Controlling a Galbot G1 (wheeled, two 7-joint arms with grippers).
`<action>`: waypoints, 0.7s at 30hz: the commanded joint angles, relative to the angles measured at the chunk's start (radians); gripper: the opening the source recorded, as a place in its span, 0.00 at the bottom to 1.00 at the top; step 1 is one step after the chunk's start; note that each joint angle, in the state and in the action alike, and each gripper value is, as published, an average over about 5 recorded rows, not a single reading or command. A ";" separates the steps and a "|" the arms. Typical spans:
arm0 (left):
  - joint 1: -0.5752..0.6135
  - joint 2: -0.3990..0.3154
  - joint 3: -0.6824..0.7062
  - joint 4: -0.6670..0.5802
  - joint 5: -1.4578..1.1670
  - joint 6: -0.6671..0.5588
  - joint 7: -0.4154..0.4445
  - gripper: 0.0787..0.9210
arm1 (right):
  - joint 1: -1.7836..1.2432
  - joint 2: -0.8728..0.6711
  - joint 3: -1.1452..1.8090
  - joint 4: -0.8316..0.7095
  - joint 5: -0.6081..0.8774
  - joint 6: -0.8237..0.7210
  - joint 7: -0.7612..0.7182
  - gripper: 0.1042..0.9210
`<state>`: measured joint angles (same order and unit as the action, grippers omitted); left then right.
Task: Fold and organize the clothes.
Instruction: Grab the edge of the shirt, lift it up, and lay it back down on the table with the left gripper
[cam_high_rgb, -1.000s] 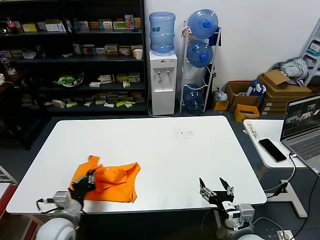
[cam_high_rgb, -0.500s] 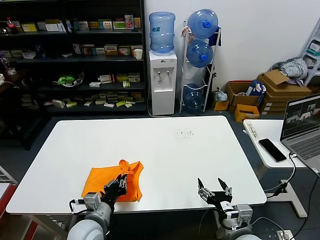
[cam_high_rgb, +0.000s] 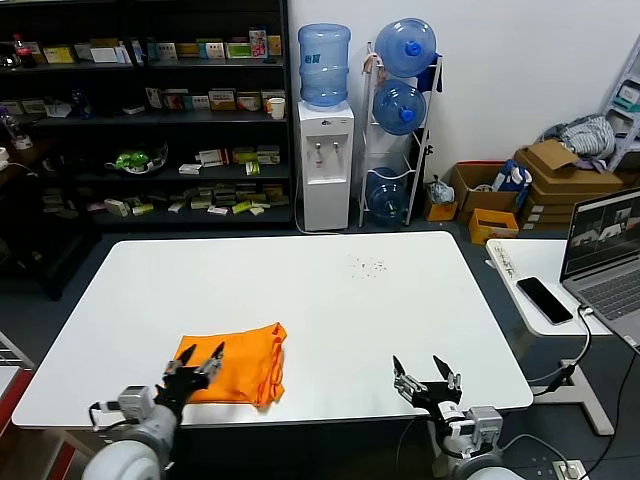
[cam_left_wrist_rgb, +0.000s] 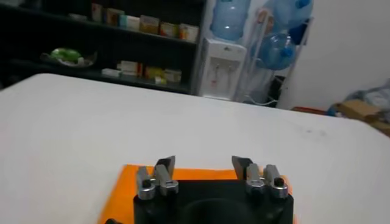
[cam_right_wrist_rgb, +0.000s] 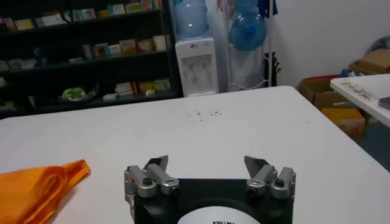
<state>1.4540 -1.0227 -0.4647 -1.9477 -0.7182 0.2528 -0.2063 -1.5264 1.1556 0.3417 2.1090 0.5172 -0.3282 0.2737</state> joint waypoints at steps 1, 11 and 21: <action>0.022 0.163 -0.224 0.278 -0.095 -0.040 0.155 0.76 | 0.021 0.006 -0.022 -0.009 0.000 -0.002 0.001 0.88; -0.055 0.106 -0.092 0.348 -0.092 -0.036 0.195 0.88 | 0.008 0.008 -0.018 -0.004 -0.002 -0.004 0.005 0.88; -0.089 0.081 0.002 0.332 -0.072 -0.025 0.176 0.88 | 0.007 0.011 -0.011 -0.002 -0.001 -0.003 0.006 0.88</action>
<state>1.3916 -0.9415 -0.5268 -1.6696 -0.7900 0.2287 -0.0479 -1.5187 1.1655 0.3292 2.1066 0.5155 -0.3321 0.2790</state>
